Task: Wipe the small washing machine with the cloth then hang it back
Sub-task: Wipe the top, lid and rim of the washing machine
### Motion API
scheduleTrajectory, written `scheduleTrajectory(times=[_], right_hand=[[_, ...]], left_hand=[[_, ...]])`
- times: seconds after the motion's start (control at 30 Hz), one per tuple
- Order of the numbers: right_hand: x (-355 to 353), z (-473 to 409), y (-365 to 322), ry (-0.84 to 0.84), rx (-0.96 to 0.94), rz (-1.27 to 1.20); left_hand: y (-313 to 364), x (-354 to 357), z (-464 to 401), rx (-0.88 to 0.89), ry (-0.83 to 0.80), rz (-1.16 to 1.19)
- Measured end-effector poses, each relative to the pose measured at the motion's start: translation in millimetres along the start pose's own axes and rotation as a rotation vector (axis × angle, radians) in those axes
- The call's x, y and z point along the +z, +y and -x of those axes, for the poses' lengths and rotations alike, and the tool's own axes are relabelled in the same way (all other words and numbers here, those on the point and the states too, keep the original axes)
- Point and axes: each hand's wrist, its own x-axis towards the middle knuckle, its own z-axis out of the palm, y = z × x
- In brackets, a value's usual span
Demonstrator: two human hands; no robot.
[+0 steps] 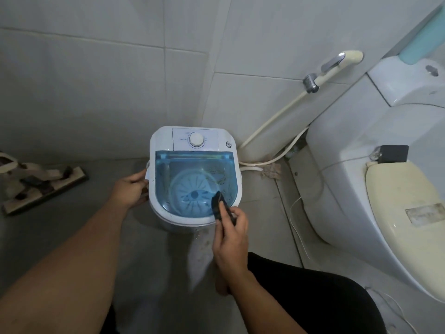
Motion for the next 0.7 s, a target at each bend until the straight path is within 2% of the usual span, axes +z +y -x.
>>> scheduleTrajectory(times=[0.07,0.3,0.53,0.7], right_hand=[[1,0,7,-0.014,-0.019,0.088],[29,15,-22,-0.257,-0.151,0.299],[46,1,-59,-0.287,-0.38,0.425],[62,-7,-80,-0.317,-0.376,0.416]], left_hand=[[0,-1,1,0.002,-0.009,0.001],[1,-3,1,0.014,-0.015,0.0],[-3,-13,-6,0.002,-0.051,0.018],[-5,-21,-12,-0.021,-0.11,0.021]])
